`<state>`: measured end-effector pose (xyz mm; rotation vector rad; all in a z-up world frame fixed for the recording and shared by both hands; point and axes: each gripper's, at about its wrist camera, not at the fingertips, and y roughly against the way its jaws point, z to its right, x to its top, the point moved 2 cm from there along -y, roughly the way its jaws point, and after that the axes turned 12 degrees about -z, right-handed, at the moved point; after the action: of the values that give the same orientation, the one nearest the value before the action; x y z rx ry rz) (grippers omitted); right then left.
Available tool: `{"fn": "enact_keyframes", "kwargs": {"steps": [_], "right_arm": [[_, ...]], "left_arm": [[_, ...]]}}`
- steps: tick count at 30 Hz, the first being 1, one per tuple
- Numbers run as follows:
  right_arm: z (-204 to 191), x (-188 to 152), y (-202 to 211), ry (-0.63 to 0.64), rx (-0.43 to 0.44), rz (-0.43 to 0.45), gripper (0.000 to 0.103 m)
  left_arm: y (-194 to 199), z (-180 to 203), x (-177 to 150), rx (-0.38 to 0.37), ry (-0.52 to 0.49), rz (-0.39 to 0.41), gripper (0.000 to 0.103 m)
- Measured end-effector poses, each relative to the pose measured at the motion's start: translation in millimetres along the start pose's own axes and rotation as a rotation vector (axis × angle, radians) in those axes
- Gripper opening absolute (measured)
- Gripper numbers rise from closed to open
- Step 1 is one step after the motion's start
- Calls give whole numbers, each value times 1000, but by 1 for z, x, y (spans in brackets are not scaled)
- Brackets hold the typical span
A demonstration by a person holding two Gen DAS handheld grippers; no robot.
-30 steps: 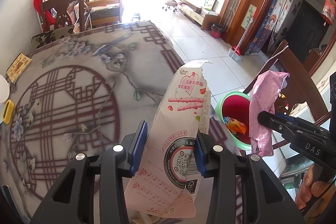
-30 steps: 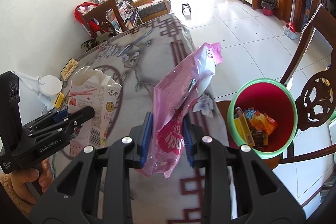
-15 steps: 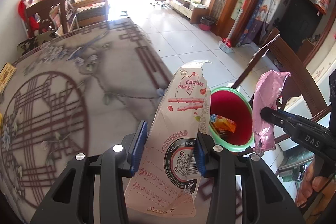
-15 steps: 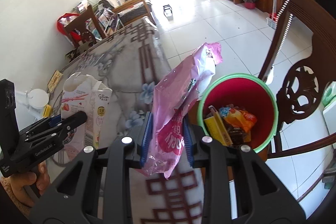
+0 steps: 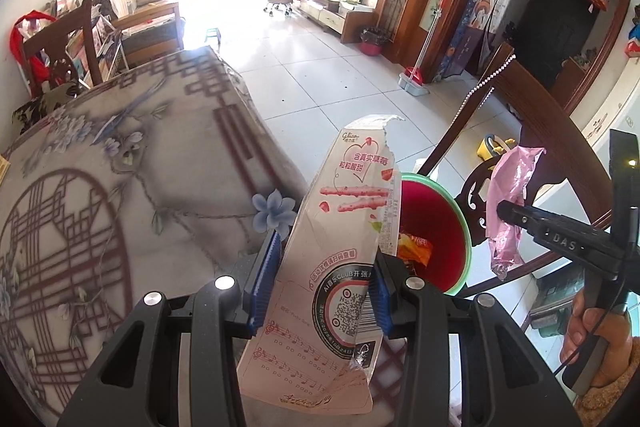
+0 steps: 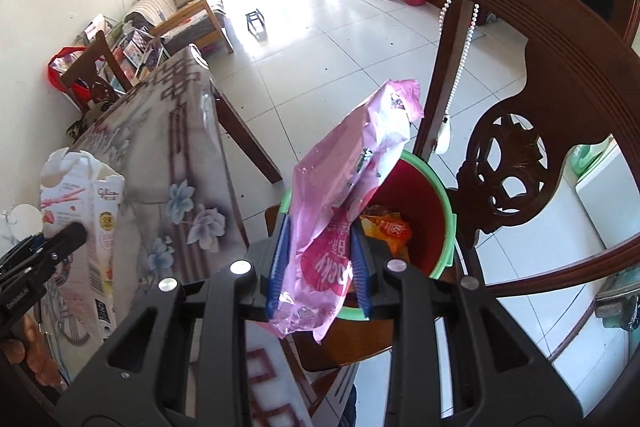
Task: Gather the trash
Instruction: 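Open the right gripper to drop the pink wrapper while the left drops the carton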
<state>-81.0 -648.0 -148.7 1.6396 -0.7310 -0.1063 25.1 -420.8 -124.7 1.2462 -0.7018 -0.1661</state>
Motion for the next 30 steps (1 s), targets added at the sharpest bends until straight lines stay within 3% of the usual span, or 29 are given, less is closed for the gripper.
{"fn": "enact_keyframes", "kwargs": {"steps": [11,12,14,15,16,19,30], "right_arm": [[18,28,-32,-2,-60,-22,31],[20,30,-33,-5,-59,-20,34],[23,34,-36,-7,-64,-20,59],[24,35,-37,-8,-68,-19,76],[26,35,-36,-15,-78,-6,82],[33,34,-28,-35,-99,22,86],[57,25,1,-130,-117,69,87]], "left_arm": [[-23,29,35,-5,-70,-6,39],[-26,33,39,-11,-77,-9,39],[-34,40,45,-20,-87,-16,39],[-38,43,47,-23,-91,-21,39],[-43,47,49,-25,-95,-29,39],[-61,59,54,-40,-105,-65,38],[-126,101,69,-61,-167,-168,38]]}}
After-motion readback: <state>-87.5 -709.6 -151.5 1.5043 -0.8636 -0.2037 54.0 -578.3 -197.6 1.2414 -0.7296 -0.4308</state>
